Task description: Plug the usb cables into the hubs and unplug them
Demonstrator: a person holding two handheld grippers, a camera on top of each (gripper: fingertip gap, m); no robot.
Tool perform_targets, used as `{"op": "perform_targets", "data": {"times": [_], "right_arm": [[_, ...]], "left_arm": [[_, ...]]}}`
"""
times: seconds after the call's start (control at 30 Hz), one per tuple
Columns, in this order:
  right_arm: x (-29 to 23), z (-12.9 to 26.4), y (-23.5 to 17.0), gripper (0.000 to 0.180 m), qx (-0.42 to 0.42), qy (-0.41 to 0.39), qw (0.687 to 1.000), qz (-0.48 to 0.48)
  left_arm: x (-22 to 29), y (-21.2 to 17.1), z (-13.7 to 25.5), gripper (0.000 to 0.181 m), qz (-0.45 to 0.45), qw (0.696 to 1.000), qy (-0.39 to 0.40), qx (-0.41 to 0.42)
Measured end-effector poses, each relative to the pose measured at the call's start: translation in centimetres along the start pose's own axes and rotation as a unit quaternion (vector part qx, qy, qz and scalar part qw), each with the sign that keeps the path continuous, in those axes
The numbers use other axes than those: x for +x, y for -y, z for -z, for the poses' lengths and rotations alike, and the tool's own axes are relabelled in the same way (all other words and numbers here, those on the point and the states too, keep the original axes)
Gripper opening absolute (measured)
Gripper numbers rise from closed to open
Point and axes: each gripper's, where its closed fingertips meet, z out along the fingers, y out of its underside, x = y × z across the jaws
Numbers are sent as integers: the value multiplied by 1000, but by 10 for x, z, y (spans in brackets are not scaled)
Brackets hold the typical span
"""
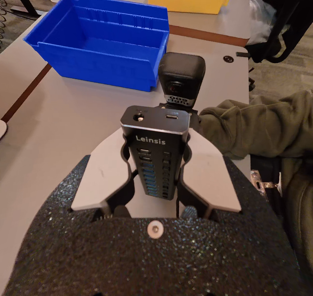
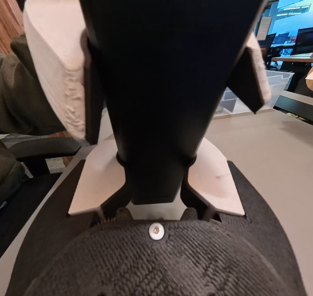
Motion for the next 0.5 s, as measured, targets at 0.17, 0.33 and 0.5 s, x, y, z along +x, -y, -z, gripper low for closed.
{"op": "perform_targets", "data": {"times": [0.17,0.33,0.5], "right_arm": [[4,7,3,73,14,-18,1000,-5],[25,24,1,73,16,-81,997,2],[41,36,5,73,46,-122,991,-23]], "left_arm": [[-7,7,7,74,10,997,52,53],[-33,3,75,66,50,982,128,132],[-117,-86,191,52,124,939,319,33]]}}
